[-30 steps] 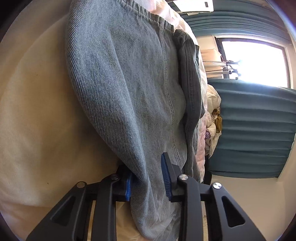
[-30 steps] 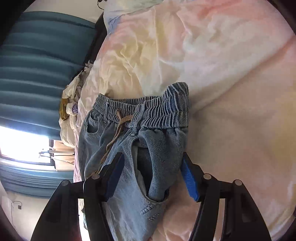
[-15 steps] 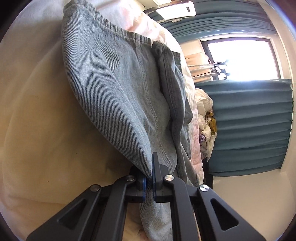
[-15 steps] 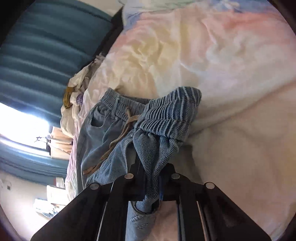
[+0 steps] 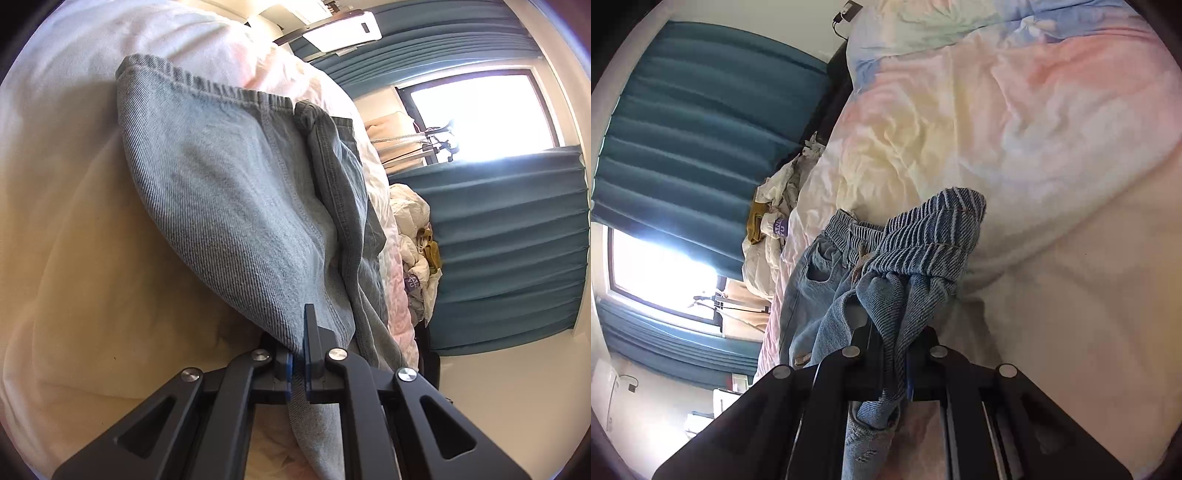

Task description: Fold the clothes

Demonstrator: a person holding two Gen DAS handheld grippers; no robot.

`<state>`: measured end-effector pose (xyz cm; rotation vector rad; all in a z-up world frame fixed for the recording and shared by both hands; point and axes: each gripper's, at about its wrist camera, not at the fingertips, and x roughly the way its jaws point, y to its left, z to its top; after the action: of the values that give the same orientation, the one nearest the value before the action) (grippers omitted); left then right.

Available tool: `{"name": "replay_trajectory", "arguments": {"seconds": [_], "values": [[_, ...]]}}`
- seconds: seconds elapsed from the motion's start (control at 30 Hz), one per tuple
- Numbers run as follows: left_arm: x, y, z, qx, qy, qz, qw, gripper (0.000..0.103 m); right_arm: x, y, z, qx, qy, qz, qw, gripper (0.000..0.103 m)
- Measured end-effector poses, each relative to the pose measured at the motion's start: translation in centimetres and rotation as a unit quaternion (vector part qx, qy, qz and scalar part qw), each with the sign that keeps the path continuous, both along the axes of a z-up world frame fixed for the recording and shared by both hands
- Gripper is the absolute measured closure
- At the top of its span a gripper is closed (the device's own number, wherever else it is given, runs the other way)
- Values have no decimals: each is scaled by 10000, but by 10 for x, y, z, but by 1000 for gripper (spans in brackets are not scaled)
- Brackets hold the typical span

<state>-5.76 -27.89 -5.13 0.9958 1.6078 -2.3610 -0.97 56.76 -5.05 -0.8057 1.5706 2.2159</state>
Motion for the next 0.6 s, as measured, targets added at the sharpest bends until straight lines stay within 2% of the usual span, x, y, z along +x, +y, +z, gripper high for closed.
{"name": "replay_trajectory", "arguments": {"seconds": [0.17, 0.33, 0.47, 0.6], "values": [[-45, 5, 34, -313, 132, -80, 9994, 100, -37, 5, 14, -64, 123, 22, 9999, 97], [-106, 24, 78, -1002, 170, -114, 9948, 100, -82, 12, 31, -214, 284, -5, 9994, 97], [-156, 32, 90, -969, 96, -47, 9952, 100, -118, 17, 44, -333, 414, -27, 9986, 97], [-217, 44, 98, -1336, -49, -109, 9910, 100, -170, 17, 49, -152, 352, 67, 9992, 97]]}}
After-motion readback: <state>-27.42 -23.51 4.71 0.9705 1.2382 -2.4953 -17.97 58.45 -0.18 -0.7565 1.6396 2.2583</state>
